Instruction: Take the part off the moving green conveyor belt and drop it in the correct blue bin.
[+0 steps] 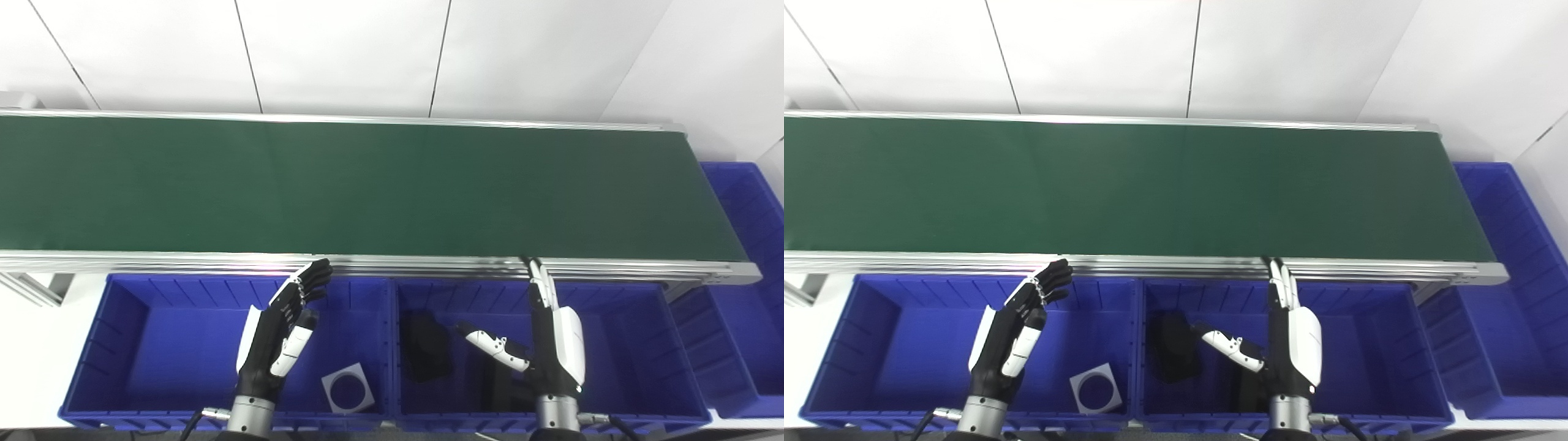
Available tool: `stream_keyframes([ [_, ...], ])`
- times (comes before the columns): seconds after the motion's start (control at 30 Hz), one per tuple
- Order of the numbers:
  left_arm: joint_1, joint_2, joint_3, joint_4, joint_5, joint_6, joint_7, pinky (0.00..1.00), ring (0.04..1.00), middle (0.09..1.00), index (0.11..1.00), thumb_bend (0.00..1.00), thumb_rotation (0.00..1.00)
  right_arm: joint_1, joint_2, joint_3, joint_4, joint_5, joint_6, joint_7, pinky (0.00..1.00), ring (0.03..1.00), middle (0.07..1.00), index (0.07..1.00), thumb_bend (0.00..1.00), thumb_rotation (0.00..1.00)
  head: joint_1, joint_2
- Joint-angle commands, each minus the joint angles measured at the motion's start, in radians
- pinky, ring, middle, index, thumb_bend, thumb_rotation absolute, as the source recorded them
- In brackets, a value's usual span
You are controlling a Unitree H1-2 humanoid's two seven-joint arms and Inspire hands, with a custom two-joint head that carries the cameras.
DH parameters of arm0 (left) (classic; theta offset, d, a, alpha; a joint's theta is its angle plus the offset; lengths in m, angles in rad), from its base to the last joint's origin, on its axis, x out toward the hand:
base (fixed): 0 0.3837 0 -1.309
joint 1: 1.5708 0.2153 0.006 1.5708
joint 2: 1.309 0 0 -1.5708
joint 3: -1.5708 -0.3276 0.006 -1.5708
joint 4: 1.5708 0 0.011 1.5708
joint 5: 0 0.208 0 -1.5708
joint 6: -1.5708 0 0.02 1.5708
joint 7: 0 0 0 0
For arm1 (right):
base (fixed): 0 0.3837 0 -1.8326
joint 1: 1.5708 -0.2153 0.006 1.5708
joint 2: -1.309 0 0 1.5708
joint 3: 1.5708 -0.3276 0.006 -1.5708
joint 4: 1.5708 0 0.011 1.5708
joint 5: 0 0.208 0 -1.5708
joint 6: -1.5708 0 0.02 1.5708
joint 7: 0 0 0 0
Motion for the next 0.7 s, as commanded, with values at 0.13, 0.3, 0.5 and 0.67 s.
stream_keyframes([
  [0.13,0.000,-0.003,0.015,-0.032,-0.004,-0.032,-0.034,0.78,0.816,0.821,0.808,0.66,0.88,-0.006,-0.036,0.039,-0.013,0.147,-0.236,0.072,0.93,0.961,0.993,1.000,0.97,0.56,0.011,0.001],
  [0.3,-0.003,-0.005,0.010,-0.028,0.028,-0.032,-0.011,0.77,0.810,0.814,0.796,0.67,0.90,-0.001,-0.061,0.071,-0.029,0.314,-0.245,0.214,0.88,0.911,0.949,0.984,1.00,0.54,0.037,-0.003],
  [0.5,0.004,-0.007,0.005,-0.023,0.046,-0.032,0.004,0.77,0.810,0.817,0.798,0.70,0.90,-0.002,-0.075,0.063,-0.040,0.392,-0.204,0.320,0.85,0.885,0.899,0.906,1.00,0.54,0.056,-0.002],
  [0.67,0.010,-0.001,-0.002,-0.030,0.041,-0.032,-0.006,0.78,0.822,0.830,0.813,0.69,0.89,0.000,-0.068,0.041,-0.028,0.427,-0.198,0.358,0.85,0.877,0.895,0.916,1.00,0.55,0.057,-0.005],
])
